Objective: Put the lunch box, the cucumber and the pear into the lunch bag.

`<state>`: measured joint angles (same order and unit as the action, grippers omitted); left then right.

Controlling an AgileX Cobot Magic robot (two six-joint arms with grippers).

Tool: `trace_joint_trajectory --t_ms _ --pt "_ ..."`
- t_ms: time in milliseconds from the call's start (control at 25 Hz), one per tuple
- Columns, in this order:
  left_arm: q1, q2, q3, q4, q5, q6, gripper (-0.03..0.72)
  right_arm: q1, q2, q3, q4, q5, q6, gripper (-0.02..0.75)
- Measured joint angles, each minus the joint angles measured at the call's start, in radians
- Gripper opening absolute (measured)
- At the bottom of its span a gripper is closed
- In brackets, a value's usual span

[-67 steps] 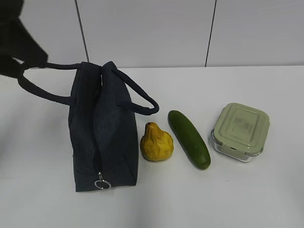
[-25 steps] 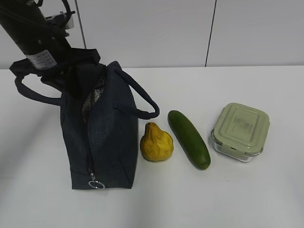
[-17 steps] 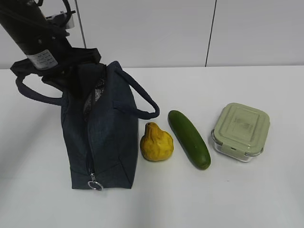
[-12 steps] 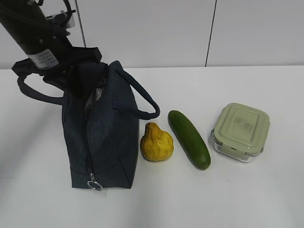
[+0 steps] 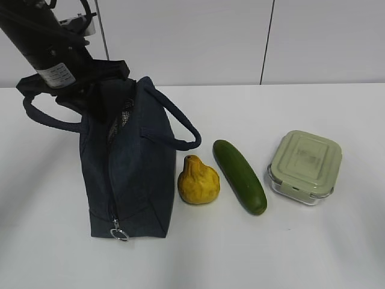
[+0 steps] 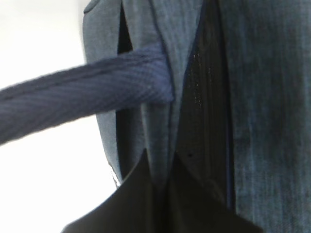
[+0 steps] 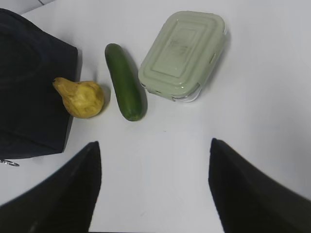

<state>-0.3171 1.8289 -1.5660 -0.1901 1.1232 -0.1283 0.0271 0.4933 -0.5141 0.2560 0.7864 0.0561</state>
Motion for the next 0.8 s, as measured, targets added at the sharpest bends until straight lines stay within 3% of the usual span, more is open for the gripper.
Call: trace_joint_trajectory --t_ms 160,400,480,680,800 --pt "0.000 0.001 0.000 0.000 -0.001 0.000 0.003 0.000 0.175 0.011 0.120 -0.082 -0.115 0.510" --pt "0.000 0.001 0.000 0.000 -0.001 0.000 0.003 -0.017 0.448 0.014 0.431 -0.189 -0.438 0.510" --pt "0.000 0.001 0.000 0.000 -0.001 0.000 0.003 -0.068 0.527 0.014 0.561 -0.199 -0.564 0.510" --pt "0.000 0.001 0.000 -0.001 -0.001 0.000 0.003 -0.285 0.732 0.014 0.920 -0.137 -0.956 0.510" --pt "0.000 0.001 0.000 -0.006 -0.001 0.000 0.003 -0.368 0.874 -0.009 1.055 -0.069 -1.105 0.510"
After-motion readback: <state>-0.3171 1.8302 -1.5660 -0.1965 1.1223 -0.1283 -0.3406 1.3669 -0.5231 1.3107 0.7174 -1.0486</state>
